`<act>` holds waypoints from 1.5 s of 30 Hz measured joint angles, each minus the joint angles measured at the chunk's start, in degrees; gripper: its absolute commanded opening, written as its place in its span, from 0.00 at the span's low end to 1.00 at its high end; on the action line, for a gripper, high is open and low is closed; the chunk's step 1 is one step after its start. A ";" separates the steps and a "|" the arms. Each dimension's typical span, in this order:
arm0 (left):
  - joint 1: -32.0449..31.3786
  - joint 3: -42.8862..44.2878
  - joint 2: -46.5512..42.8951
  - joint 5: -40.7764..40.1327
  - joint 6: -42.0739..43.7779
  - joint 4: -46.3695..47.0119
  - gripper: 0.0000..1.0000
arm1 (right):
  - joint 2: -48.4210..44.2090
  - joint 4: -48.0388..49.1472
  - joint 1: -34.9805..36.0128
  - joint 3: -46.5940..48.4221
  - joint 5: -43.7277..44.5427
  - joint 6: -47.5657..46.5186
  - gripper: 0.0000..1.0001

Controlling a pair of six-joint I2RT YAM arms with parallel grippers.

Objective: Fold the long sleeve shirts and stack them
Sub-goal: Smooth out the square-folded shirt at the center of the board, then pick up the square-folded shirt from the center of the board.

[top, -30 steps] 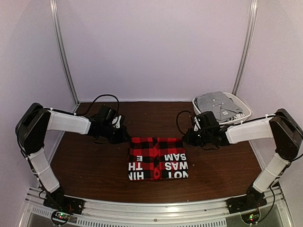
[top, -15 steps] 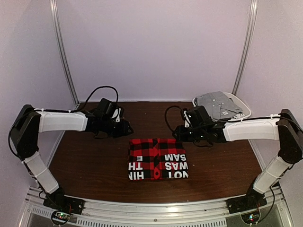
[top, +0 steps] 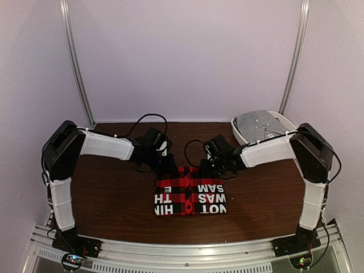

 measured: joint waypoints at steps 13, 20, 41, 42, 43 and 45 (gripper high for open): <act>5.11 5.75 6.78 -0.48 3.76 -2.03 0.22 | 1.36 -0.22 -4.39 1.07 -2.40 0.31 0.37; 10.21 5.75 6.03 -0.55 5.86 -4.35 0.34 | 1.16 -0.22 -6.38 -0.33 -3.34 -0.07 0.40; 7.65 -26.29 -24.11 10.40 0.83 -1.97 0.67 | -18.95 -2.78 -6.69 -15.80 -4.42 -1.11 0.52; 6.93 -27.12 -24.26 10.84 0.31 -1.77 0.68 | -19.50 -2.82 -6.43 -16.52 -4.59 -0.90 0.52; 6.27 -27.87 -24.30 11.19 -0.31 -1.53 0.69 | -19.96 -2.86 -6.08 -17.09 -4.70 -0.66 0.52; 5.38 -29.03 -24.28 11.50 -1.33 -1.05 0.70 | -20.83 -2.84 -5.03 -18.18 -4.96 -0.07 0.52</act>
